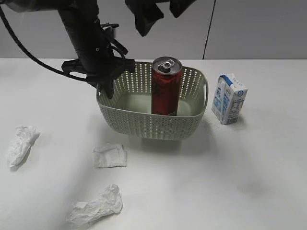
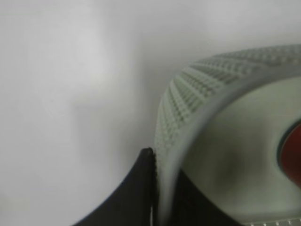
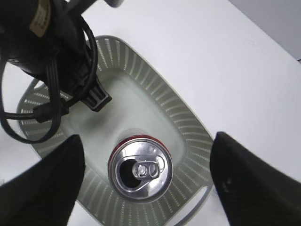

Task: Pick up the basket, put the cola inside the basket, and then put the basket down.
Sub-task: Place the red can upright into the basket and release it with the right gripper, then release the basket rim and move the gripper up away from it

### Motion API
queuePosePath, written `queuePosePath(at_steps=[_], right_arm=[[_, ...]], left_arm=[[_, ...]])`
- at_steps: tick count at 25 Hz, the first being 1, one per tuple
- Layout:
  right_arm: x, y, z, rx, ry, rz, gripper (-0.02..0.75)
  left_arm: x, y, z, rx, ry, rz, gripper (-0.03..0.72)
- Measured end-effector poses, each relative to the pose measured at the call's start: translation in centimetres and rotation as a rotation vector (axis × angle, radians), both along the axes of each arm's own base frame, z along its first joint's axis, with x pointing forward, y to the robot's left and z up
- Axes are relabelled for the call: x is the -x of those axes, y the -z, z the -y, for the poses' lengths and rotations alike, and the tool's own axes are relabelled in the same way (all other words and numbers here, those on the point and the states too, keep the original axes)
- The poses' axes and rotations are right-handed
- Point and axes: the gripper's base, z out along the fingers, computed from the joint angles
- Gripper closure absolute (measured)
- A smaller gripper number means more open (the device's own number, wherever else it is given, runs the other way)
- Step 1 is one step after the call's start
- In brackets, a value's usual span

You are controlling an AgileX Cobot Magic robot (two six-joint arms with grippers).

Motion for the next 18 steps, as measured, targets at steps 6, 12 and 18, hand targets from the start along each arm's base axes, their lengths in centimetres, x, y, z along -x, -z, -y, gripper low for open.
queuePosePath(at_steps=[6,12,18], right_arm=[[-1.0,-1.2,3.2,-0.056,0.058,-0.026,0.140],[-3.2,-2.0,12.1,-0.103,0.248,-0.062,0.144],[0.6,-3.0,19.7,-0.096,0.411,-0.070,0.144]], left_arm=[[0.1,0.0,0.1,0.018,-0.046,-0.029,0.690],[0.3,0.0,0.0,0.012,-0.084,-0.057,0.690],[0.2,0.0,0.0,0.016,-0.114,-0.060,0.690]])
